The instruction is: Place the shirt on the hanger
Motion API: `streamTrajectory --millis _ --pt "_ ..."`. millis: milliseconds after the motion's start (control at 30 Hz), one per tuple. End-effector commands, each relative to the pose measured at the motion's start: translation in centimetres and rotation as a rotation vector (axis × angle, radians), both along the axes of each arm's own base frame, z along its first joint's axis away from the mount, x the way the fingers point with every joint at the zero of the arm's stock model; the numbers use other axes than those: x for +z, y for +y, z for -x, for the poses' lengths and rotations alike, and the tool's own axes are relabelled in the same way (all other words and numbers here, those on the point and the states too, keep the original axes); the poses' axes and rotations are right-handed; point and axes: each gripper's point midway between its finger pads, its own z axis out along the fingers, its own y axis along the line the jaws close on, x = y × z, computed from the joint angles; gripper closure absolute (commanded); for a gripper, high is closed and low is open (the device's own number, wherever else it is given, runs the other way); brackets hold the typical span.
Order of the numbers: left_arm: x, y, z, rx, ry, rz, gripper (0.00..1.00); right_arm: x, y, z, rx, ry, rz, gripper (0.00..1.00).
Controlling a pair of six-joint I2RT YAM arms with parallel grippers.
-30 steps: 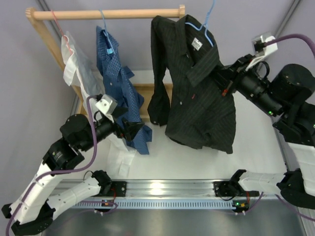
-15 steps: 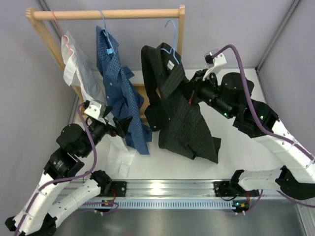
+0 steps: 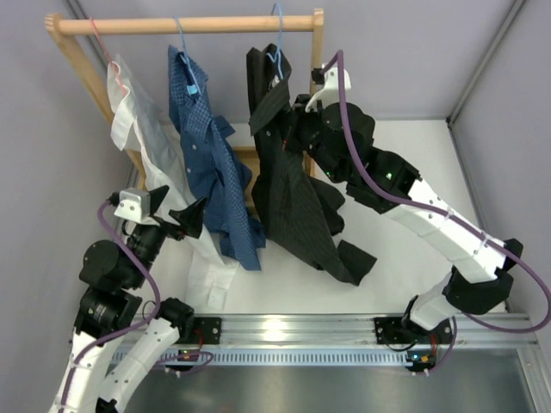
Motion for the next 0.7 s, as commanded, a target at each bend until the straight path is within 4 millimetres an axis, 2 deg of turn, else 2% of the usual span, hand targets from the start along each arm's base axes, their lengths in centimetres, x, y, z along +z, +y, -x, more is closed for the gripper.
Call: streamTrajectory --millis 0,133,300,533,667 --pt "1.3 0.7 0.0 0.034 -0.070 0.025 0.02 7.2 -1.4 -0.4 -0.061 -0.121 -0.152 1.00" --pt "0.8 0.6 0.1 0.028 -0.070 0.023 0.02 7.8 -1.6 -1.5 -0.055 -0.113 -0.166 1.00" --pt "1.0 1.3 0.3 0.059 -0.078 0.039 0.02 5.5 -2.4 -3.8 -0.023 -0.048 -0.171 1.00" --pt "0.6 4.3 0.0 0.218 -0.064 0.075 0.02 3.4 -1.8 -4.7 0.047 -0.019 -0.133 1.00" --pt "0.3 7.3 0.0 0.382 -0.056 0.108 0.02 2.3 -1.6 -4.3 0.073 -0.017 -0.156 1.00"
